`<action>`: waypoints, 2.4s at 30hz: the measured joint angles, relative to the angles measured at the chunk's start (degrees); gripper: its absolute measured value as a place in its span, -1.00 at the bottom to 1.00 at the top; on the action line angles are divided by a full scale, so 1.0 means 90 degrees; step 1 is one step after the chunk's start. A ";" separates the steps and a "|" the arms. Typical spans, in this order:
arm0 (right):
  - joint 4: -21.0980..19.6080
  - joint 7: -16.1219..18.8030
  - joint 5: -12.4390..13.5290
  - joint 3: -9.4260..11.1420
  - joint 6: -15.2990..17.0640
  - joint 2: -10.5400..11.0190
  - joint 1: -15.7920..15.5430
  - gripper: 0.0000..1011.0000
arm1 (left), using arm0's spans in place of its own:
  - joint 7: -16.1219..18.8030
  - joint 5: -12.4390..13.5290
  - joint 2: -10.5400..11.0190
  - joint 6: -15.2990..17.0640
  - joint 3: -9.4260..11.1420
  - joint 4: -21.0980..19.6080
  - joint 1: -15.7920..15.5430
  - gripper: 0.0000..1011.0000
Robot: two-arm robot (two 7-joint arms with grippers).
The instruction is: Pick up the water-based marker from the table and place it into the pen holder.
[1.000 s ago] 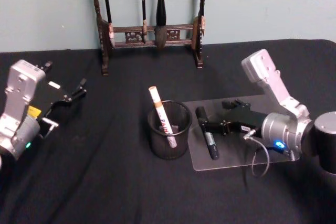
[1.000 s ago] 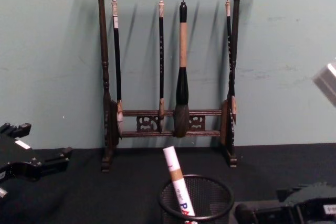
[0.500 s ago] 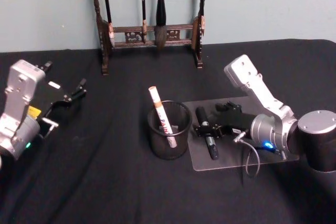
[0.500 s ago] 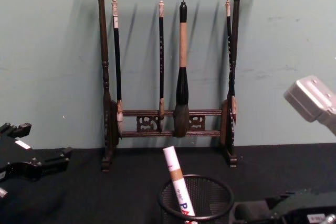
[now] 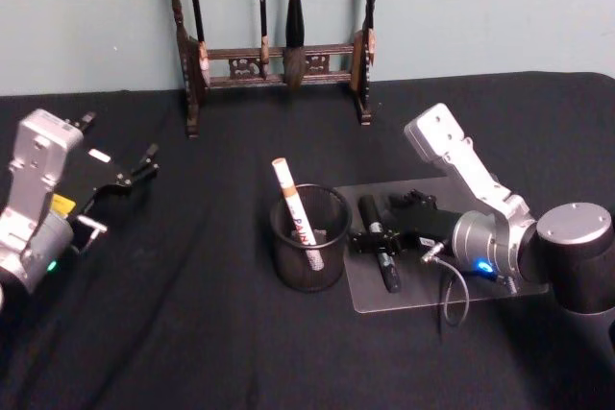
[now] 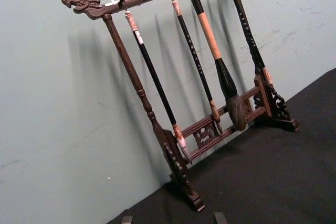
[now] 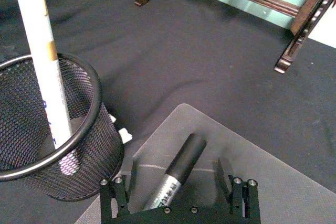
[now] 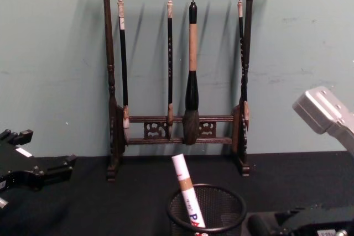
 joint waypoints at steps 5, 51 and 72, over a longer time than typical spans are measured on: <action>0.0070 0.0075 -0.0055 0.0036 -0.0001 -0.0053 -0.0002 0.98 | 0.0000 0.0000 0.0000 0.0000 0.0000 0.0000 0.0000 0.98; 0.0152 0.0156 -0.0183 0.0099 -0.0038 -0.0130 -0.0014 -0.12 | 0.0000 0.0000 0.0000 0.0000 0.0000 0.0000 0.0000 0.98; 0.0151 0.0172 -0.0174 0.0116 -0.0052 -0.0137 -0.0022 -0.55 | 0.0000 0.0000 0.0000 0.0000 0.0000 0.0000 0.0000 0.98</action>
